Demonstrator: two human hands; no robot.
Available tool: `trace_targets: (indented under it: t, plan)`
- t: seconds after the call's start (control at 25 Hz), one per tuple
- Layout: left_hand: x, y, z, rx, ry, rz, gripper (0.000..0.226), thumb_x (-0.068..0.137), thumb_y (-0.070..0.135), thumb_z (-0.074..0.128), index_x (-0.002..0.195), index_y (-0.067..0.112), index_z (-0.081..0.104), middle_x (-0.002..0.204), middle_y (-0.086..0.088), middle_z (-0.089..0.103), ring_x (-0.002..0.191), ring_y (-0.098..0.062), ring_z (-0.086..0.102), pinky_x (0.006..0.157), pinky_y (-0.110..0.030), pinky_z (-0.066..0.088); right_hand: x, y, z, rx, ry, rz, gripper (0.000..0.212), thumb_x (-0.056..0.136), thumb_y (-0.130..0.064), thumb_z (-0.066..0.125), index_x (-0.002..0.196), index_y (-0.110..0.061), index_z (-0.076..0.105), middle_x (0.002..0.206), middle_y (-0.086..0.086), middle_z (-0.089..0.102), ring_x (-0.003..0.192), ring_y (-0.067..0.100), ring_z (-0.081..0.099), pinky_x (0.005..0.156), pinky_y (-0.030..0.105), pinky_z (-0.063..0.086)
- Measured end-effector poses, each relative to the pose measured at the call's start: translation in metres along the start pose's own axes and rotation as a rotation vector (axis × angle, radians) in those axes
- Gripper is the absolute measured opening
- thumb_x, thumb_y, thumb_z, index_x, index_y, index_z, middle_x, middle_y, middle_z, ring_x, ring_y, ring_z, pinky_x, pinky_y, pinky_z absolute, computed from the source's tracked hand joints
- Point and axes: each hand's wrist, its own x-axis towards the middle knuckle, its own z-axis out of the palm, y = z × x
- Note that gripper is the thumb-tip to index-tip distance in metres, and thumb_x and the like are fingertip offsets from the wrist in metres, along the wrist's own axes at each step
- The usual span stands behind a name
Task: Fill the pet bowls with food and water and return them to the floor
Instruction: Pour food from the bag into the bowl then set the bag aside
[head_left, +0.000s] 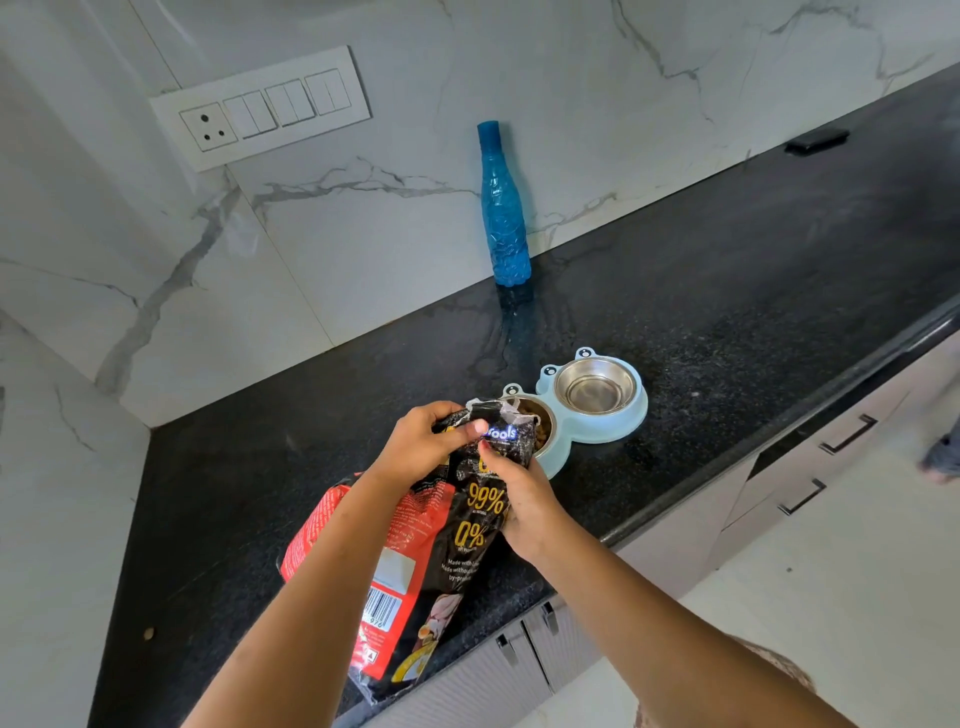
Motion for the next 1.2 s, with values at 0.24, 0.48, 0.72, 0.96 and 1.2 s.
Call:
trace_targets:
  t: [0.24, 0.48, 0.72, 0.96, 1.2]
  plan:
    - [-0.040, 0.008, -0.034, -0.322, 0.129, 0.085, 0.047, 0.096, 0.047, 0.040, 0.092, 0.013, 0.072, 0.090, -0.003, 0.076, 0.089, -0.019, 0.070, 0.087, -0.033, 0.051, -0.034, -0.007, 0.044, -0.113, -0.045, -0.152, 0.046, 0.081, -0.015, 0.076, 0.122, -0.025, 0.060, 0.108, 0.004, 0.074, 0.096, 0.022, 0.072, 0.077, 0.037, 0.058]
    - [-0.084, 0.008, -0.071, -0.476, 0.326, 0.163, 0.035, 0.102, 0.017, 0.040, 0.083, 0.014, 0.070, 0.077, 0.001, 0.074, 0.072, -0.012, 0.069, 0.070, -0.023, 0.052, -0.063, 0.007, 0.098, -0.241, -0.121, -0.368, 0.036, 0.077, -0.013, 0.079, 0.107, -0.027, 0.064, 0.106, 0.005, 0.074, 0.098, 0.023, 0.071, 0.089, 0.043, 0.057]
    - [-0.124, -0.015, -0.107, -0.694, 0.578, 0.196, 0.033, 0.094, 0.004, 0.048, 0.078, 0.019, 0.072, 0.082, -0.006, 0.068, 0.081, -0.022, 0.062, 0.081, -0.038, 0.048, -0.078, 0.024, 0.155, -0.531, -0.223, -0.665, 0.049, 0.075, -0.026, 0.082, 0.119, -0.027, 0.060, 0.108, -0.009, 0.071, 0.100, 0.001, 0.066, 0.090, 0.023, 0.053]
    - [-0.148, -0.018, -0.110, -0.735, 0.615, 0.238, 0.037, 0.097, 0.008, 0.049, 0.076, 0.026, 0.072, 0.085, -0.004, 0.068, 0.084, -0.020, 0.063, 0.084, -0.038, 0.049, -0.080, 0.027, 0.165, -0.609, -0.309, -0.737, 0.052, 0.080, -0.020, 0.078, 0.126, -0.024, 0.054, 0.114, -0.010, 0.066, 0.104, -0.001, 0.064, 0.084, 0.015, 0.051]
    - [-0.160, -0.049, -0.099, -0.468, 0.438, 0.092, 0.040, 0.088, 0.062, 0.049, 0.107, 0.031, 0.066, 0.111, -0.003, 0.070, 0.104, -0.021, 0.066, 0.094, -0.042, 0.050, -0.074, 0.045, 0.118, -0.591, -0.345, -0.530, 0.069, 0.068, -0.036, 0.083, 0.128, -0.034, 0.050, 0.113, -0.008, 0.071, 0.106, 0.010, 0.067, 0.095, 0.038, 0.053]
